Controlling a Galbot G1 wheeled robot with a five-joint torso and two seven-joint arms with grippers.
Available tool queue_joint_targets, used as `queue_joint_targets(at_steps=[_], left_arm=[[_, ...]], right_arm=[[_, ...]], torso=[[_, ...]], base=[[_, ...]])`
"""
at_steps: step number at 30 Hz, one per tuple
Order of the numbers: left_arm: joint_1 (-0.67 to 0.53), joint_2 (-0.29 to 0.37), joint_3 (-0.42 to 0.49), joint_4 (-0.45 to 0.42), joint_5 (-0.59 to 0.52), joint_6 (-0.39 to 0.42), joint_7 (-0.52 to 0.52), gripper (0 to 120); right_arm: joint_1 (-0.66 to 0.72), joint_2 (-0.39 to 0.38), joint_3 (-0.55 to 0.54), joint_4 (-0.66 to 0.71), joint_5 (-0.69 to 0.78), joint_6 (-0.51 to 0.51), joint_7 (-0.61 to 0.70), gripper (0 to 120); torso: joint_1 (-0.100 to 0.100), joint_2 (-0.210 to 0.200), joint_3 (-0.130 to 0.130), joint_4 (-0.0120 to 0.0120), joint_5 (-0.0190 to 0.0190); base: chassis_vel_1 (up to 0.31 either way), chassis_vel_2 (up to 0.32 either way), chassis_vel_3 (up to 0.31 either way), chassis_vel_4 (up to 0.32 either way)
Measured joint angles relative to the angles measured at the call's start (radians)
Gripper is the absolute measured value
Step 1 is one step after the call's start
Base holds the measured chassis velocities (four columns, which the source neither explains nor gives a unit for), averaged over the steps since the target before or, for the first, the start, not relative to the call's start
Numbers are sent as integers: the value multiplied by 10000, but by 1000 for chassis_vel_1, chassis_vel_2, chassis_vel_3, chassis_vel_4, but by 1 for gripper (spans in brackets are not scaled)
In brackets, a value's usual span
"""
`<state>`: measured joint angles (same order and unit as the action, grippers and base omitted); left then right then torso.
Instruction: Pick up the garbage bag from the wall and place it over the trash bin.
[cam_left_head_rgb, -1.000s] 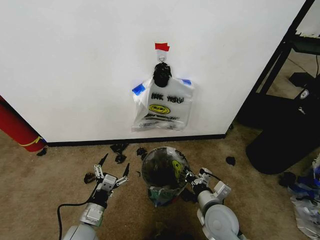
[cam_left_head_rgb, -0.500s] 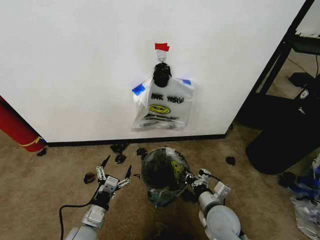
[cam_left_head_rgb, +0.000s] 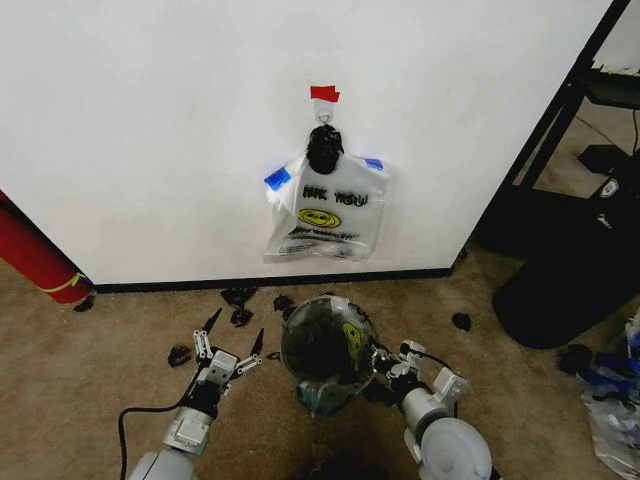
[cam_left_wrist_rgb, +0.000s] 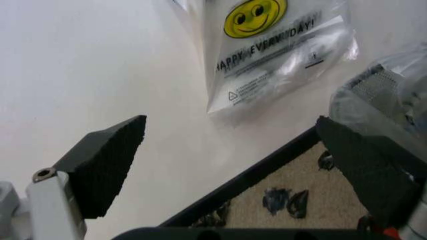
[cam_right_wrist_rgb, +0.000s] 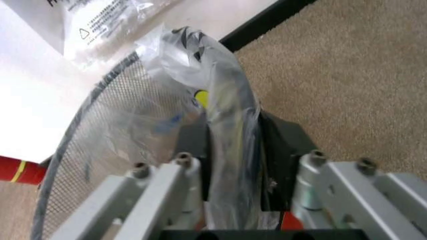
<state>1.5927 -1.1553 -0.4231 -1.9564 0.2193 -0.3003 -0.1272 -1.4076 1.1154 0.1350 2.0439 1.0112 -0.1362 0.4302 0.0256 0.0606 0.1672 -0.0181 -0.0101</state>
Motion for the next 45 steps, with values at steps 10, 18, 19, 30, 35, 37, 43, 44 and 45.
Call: queue_joint_targets(at_steps=[10,18,19,30,35,37,43,44,45], left_arm=[[39,-51,58,-14,41,-3,-7,100],[46,-72,90,-72,-14,-171,-9,100],[-15,-72,150,-72,-247,-370,52,100],[-639,-211,691,115,-2201,-1730,1758,100],[-519,-447,845,298,-2165,-2108,2405,100],[-454,-662,920,507,-1900,-2502,2889,100],[-409,-1046,912,762,-1492,-2825,2963,100],[-386,-1071,842,687,-1490,-2818,2837,100],[-372,-1081,805,637,-1491,-2808,2784,100]], right_arm=[[-291,-153,18,608,-69,-215,551,68],[-324,-237,107,561,-217,-249,646,97],[-321,-241,109,540,-232,-258,648,98],[-338,-301,-26,906,-260,30,711,100],[-397,-323,78,1053,-32,81,833,100],[-353,-263,94,929,8,142,885,100],[-364,-229,155,1011,-102,656,545,100],[-382,-252,161,1021,-263,876,349,100],[-392,-265,164,1019,-388,988,240,100]], torso=[[0,0,-1,0,0],[0,0,-1,1,0],[0,0,-1,2,0],[0,0,-1,0,0],[0,0,-1,0,0],[0,0,-1,0,1],[0,0,-1,0,0],[0,0,-1,0,-1],[0,0,-1,0,-1]], base=[[0,0,0,0],[0,0,0,0],[0,0,0,0],[0,0,0,0],[0,0,0,0],[0,0,0,0],[0,0,0,0],[0,0,0,0],[0,0,0,0]])
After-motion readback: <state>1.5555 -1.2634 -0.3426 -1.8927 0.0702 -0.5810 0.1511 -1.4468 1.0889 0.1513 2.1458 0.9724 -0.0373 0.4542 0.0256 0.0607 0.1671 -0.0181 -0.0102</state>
